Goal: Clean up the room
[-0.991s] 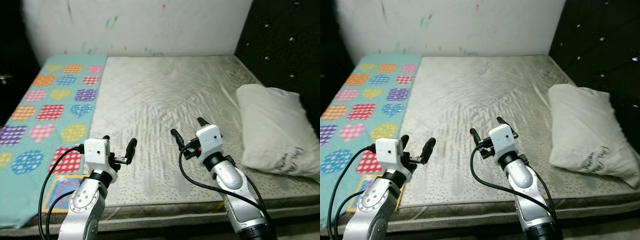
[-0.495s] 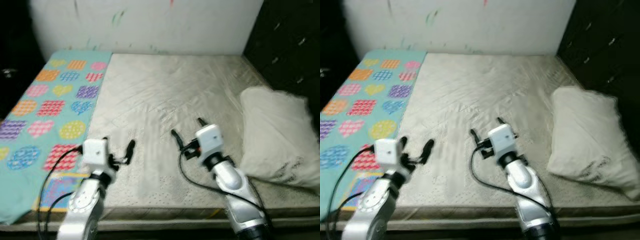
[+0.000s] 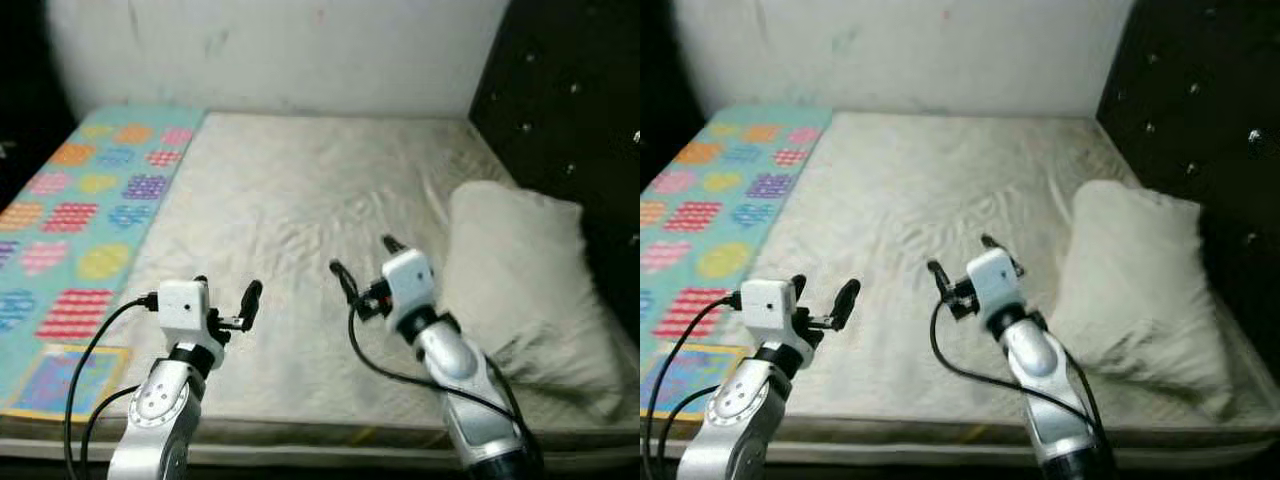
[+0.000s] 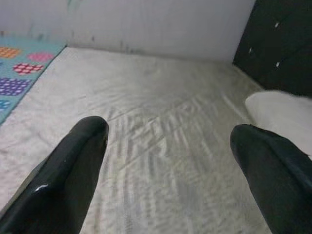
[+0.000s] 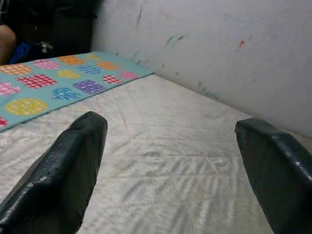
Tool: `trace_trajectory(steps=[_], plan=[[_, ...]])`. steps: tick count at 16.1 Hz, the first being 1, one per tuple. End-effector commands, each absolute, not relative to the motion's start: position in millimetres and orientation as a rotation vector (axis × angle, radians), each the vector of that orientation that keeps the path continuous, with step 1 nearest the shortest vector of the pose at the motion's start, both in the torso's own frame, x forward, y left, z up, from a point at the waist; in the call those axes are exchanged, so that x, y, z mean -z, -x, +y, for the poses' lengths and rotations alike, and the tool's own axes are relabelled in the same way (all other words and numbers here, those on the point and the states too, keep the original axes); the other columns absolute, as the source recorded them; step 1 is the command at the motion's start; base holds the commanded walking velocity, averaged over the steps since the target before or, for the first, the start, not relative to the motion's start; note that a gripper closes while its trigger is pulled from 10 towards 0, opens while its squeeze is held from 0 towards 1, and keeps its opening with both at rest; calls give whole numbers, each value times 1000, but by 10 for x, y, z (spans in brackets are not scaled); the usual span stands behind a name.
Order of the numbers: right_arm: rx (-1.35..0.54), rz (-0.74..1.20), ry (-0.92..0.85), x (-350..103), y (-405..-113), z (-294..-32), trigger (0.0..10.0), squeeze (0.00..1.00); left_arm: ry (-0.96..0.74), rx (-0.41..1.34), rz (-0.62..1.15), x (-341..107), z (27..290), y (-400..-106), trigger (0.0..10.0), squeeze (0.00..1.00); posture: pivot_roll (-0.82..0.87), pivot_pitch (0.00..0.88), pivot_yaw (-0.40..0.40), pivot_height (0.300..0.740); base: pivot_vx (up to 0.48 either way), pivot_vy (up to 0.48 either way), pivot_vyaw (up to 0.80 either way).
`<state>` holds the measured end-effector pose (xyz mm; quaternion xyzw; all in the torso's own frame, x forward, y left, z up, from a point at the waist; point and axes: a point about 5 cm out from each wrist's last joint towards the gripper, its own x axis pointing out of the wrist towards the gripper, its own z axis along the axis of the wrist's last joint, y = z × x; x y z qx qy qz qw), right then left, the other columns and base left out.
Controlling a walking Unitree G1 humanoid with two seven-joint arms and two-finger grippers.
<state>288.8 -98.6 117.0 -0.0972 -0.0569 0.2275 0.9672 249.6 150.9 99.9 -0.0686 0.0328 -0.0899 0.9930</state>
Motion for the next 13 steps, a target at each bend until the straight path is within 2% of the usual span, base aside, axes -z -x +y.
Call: trace_trajectory(steps=[1, 8, 13], plan=[[-450, -123, 205, -1202, -2907, -1033, 10000, 0, 129, 192, 57, -1030, 1471, -2507, 10000, 0, -171, 7, 2, 740, 0, -360, 0], [-460, -119, 206, -1195, -2899, -1027, 10000, 0, 128, 191, 59, -1026, 1469, -2500, 10000, 0, -172, 7, 0, 740, 0, -309, 0], [-459, -117, 202, -1191, -2895, -1024, 10000, 0, 125, 190, 63, -1023, 1473, -2496, 10000, 0, -170, 9, 1, 740, 0, 0, 0]])
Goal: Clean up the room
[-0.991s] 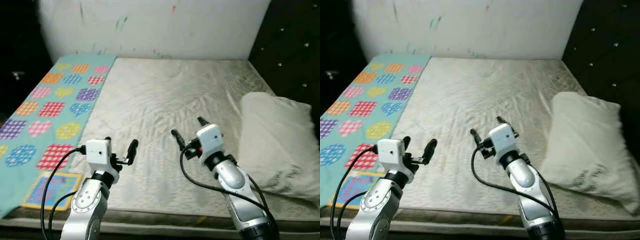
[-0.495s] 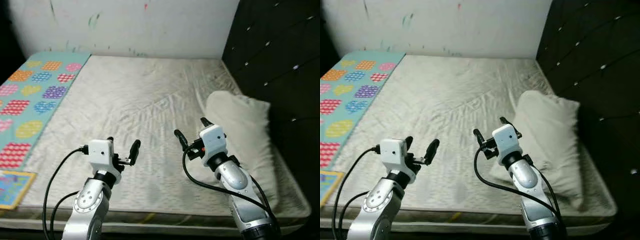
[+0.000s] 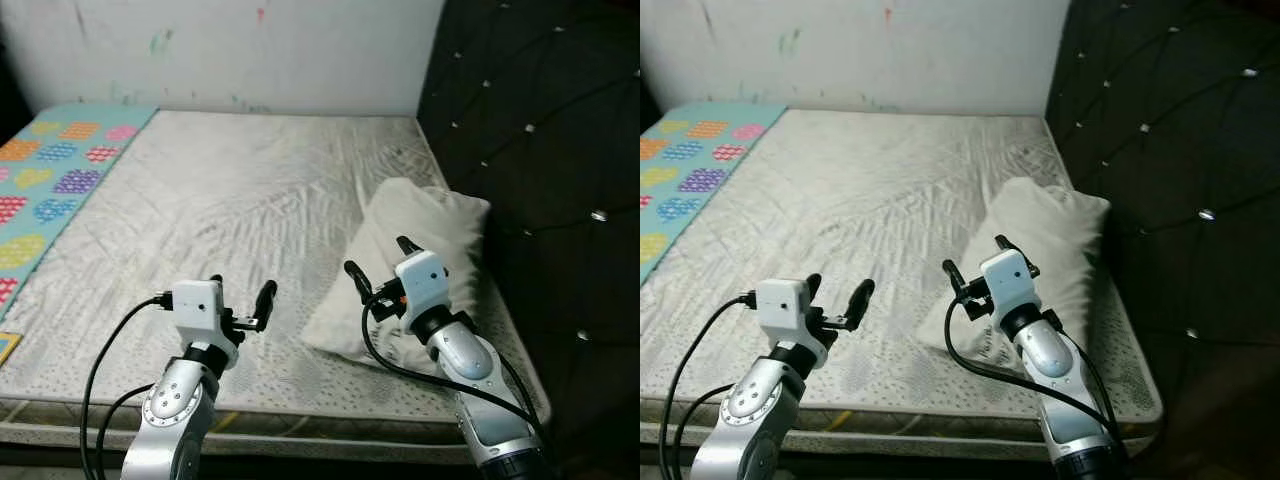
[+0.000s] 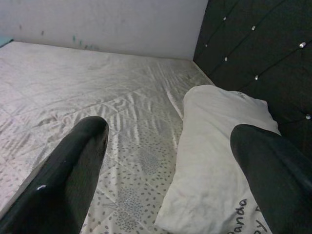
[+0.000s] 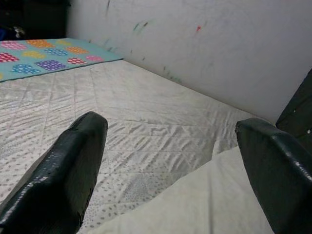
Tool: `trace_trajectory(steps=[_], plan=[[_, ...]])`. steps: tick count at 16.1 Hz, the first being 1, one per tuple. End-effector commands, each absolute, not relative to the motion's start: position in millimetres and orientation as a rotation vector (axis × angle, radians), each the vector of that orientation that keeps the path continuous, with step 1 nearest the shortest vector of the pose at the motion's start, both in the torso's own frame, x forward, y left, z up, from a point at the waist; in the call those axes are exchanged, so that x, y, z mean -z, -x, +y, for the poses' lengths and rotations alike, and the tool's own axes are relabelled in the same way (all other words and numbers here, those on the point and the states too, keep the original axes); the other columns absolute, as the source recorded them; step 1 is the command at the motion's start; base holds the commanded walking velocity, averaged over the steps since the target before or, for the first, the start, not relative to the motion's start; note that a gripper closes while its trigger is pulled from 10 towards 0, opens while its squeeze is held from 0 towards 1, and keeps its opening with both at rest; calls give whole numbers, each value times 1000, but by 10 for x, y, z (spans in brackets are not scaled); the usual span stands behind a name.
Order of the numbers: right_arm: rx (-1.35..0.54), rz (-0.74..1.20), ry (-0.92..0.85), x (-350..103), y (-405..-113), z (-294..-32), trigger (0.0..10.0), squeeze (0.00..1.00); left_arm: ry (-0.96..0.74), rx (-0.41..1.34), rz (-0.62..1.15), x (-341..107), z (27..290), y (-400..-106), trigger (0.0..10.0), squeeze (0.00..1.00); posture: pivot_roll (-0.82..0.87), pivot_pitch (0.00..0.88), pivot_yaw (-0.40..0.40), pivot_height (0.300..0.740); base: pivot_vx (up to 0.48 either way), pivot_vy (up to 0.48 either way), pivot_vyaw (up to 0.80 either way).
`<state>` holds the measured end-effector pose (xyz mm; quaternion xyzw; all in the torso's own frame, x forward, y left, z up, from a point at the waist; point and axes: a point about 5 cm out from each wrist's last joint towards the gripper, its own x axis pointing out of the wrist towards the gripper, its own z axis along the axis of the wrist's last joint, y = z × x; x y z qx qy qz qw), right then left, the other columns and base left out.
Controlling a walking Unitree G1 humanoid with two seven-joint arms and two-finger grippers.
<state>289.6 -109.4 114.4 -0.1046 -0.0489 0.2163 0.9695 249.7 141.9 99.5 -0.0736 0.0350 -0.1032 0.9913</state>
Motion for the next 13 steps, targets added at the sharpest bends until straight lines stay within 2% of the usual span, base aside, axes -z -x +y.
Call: trace_trajectory(steps=[1, 7, 13], plan=[[-459, -117, 202, -1192, -2895, -1024, 10000, 0, 125, 190, 64, -1022, 1474, -2496, 10000, 0, -171, 9, 1, 740, 0, 0, 0], [-458, -119, 200, -1193, -2896, -1027, 10000, 0, 125, 188, 65, -1018, 1476, -2496, 10000, 0, -168, 7, 2, 740, 0, 0, 0], [-451, -121, 193, -1195, -2900, -1024, 10000, 0, 124, 191, 68, -1011, 1485, -2502, 10000, 0, -166, 0, 7, 740, 0, -288, 0]])
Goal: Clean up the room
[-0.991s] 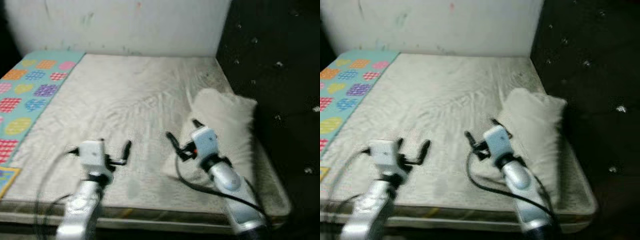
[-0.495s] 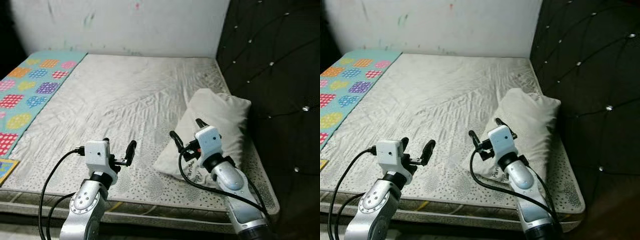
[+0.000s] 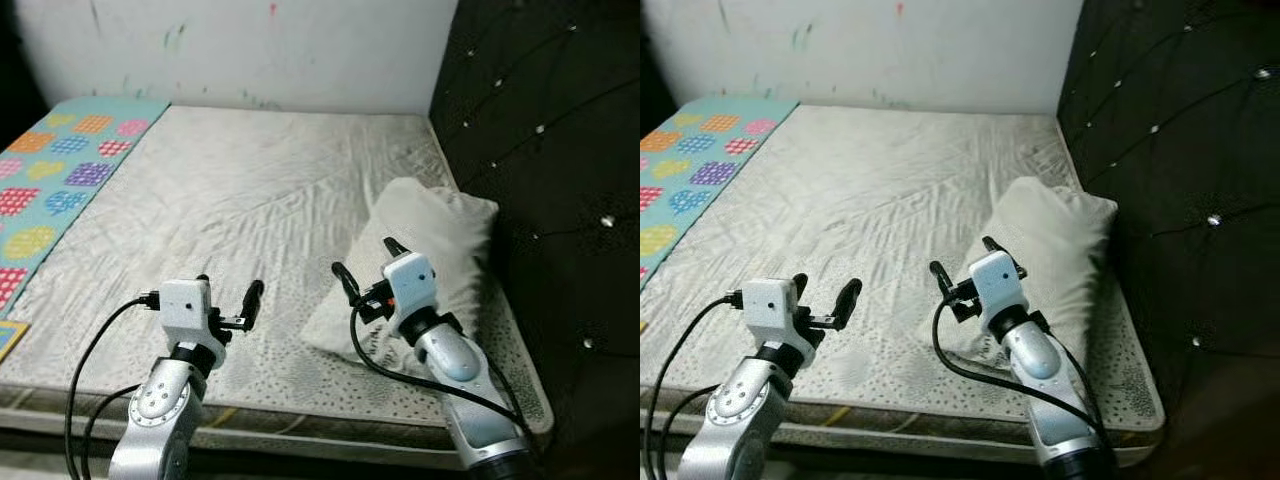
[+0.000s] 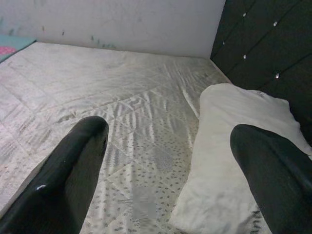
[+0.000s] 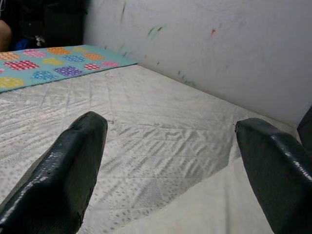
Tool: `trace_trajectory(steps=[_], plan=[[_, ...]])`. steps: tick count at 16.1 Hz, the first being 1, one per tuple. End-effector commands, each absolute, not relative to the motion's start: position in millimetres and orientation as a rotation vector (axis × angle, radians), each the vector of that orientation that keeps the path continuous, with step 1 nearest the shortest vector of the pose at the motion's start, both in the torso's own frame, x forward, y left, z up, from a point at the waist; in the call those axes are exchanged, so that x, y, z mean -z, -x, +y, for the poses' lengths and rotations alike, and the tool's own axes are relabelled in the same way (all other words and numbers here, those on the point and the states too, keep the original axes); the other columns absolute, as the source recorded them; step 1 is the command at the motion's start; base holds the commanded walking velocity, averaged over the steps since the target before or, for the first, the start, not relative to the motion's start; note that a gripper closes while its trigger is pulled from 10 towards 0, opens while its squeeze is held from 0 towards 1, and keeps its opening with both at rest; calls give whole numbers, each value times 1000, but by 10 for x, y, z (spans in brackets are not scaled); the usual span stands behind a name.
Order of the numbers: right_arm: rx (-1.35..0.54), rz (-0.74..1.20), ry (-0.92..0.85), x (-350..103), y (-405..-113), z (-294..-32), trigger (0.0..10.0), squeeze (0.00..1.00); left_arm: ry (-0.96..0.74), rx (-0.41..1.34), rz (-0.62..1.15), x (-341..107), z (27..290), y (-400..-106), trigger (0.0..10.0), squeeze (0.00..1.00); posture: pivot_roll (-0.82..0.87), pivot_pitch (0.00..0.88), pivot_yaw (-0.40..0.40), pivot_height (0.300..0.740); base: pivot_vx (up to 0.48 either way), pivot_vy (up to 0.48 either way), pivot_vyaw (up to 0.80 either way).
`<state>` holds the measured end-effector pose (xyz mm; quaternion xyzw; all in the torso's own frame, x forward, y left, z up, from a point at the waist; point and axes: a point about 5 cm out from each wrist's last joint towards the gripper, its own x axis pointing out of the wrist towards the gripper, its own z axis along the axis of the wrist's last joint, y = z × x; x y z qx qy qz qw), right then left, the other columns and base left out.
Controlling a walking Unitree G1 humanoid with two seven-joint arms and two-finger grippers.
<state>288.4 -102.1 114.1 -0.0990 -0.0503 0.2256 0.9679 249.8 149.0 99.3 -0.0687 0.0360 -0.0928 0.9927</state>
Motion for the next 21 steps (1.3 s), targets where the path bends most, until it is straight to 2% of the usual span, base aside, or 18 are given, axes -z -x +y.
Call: trace_trajectory(steps=[1, 8, 12, 15, 18, 21], plan=[[-451, -121, 192, -1192, -2902, -1023, 10000, 0, 124, 191, 69, -1009, 1484, -2503, 10000, 0, -164, 0, 7, 740, 0, -296, 0], [-441, -125, 197, -1192, -2930, -1030, 10000, 0, 122, 186, 67, -1005, 1493, -2522, 10000, 0, -157, 0, 9, 740, 0, -280, 0], [-391, -133, 220, -1201, -2979, -1100, 10000, 0, 118, 171, 60, -1005, 1526, -2531, 10000, 0, -154, 0, 10, 740, 0, 0, 0], [-194, -138, 257, -1225, -3020, -1445, 10000, 0, 90, -17, 93, -915, 1896, -2502, 10000, 0, -146, 0, 11, 740, 0, 0, 0], [-36, -54, 273, -1110, -2955, -1841, 10000, 0, 65, -135, 118, -886, 2158, -2350, 10000, 0, -143, 0, 9, 740, 0, 0, 0], [-43, -16, 309, -1036, -2793, -2028, 10000, 0, 54, -173, 123, -888, 2280, -2110, 10000, 0, -124, 0, -2, 740, 0, 0, 0]])
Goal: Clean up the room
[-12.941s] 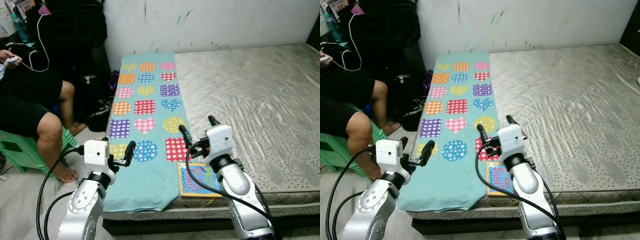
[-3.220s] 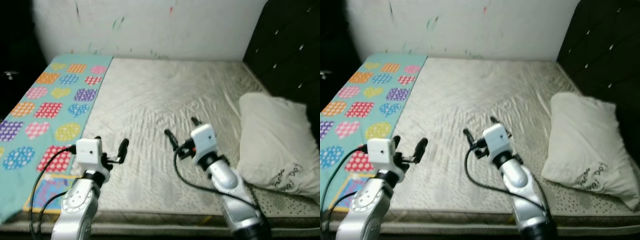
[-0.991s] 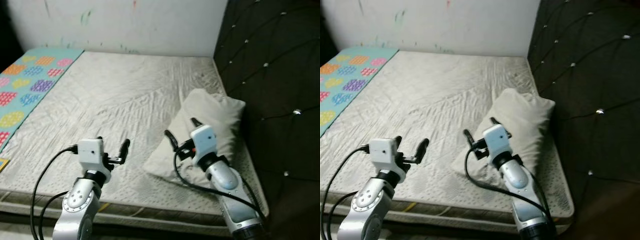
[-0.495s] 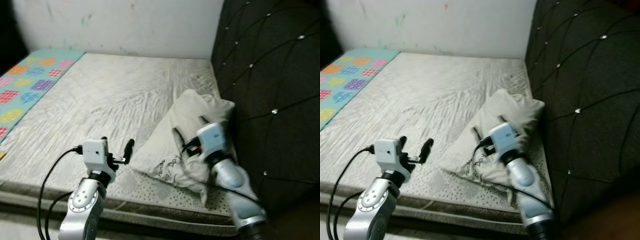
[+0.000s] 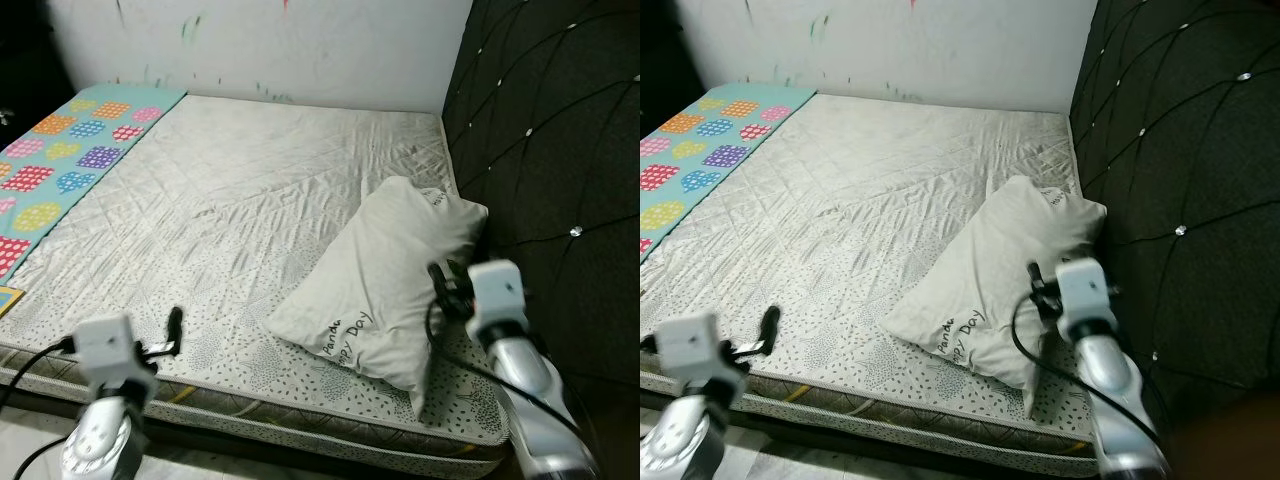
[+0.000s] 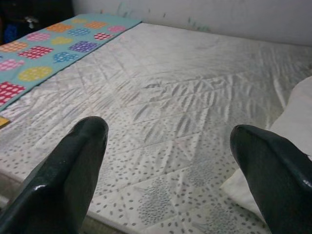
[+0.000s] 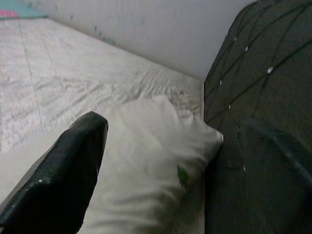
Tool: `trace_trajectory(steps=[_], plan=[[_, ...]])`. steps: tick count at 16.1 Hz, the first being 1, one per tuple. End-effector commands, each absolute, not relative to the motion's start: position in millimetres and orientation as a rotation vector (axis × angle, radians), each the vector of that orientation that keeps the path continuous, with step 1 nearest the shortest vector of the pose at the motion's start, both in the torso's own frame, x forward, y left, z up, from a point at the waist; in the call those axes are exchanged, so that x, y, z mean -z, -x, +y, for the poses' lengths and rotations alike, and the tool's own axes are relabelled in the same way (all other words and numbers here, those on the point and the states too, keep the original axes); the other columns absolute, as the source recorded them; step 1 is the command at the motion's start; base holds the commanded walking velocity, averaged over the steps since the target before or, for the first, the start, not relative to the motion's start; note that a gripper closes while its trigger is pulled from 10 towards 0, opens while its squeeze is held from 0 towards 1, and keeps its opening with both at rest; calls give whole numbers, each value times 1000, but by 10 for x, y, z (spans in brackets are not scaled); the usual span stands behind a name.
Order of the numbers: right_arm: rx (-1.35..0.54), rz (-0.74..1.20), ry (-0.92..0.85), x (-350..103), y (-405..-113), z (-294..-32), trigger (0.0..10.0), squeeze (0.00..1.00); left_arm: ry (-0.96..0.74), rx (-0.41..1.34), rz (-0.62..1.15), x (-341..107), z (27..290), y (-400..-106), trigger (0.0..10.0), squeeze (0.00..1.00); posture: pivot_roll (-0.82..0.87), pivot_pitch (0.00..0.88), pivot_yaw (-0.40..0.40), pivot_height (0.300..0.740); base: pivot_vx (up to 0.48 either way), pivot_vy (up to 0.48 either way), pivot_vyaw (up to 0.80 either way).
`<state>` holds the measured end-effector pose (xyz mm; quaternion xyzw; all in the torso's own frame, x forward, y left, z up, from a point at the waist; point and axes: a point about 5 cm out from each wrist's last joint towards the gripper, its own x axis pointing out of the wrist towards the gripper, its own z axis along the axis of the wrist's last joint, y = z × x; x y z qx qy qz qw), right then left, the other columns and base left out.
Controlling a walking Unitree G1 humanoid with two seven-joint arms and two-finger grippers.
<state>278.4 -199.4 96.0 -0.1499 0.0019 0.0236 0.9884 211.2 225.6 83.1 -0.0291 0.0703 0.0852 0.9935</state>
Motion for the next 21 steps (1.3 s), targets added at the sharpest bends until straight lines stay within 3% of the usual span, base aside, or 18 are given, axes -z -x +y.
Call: trace_trajectory(steps=[1, 7, 15, 21], plan=[[-39, -6, 312, -1022, -2769, -2057, 10000, 0, 61, -173, 121, -893, 2277, -2102, 10000, 0, -119, 0, -12, 740, 0, 0, 0], [-24, 7, 306, -1009, -2719, -2078, 10000, 0, 63, -84, 87, -959, 2148, -2211, 10000, 0, -143, 0, -15, 740, 0, 0, 0], [-33, 11, 268, -1025, -2678, -2049, 10000, 0, 97, -21, 103, -929, 1986, -2194, 10000, 0, -159, 0, 2, 740, 0, 0, -742], [-53, 0, 247, -1060, -2669, -1970, 10000, 0, 131, 71, 79, -1000, 1852, -2181, 10000, 0, -157, 0, 5, 740, 0, 0, 0]])
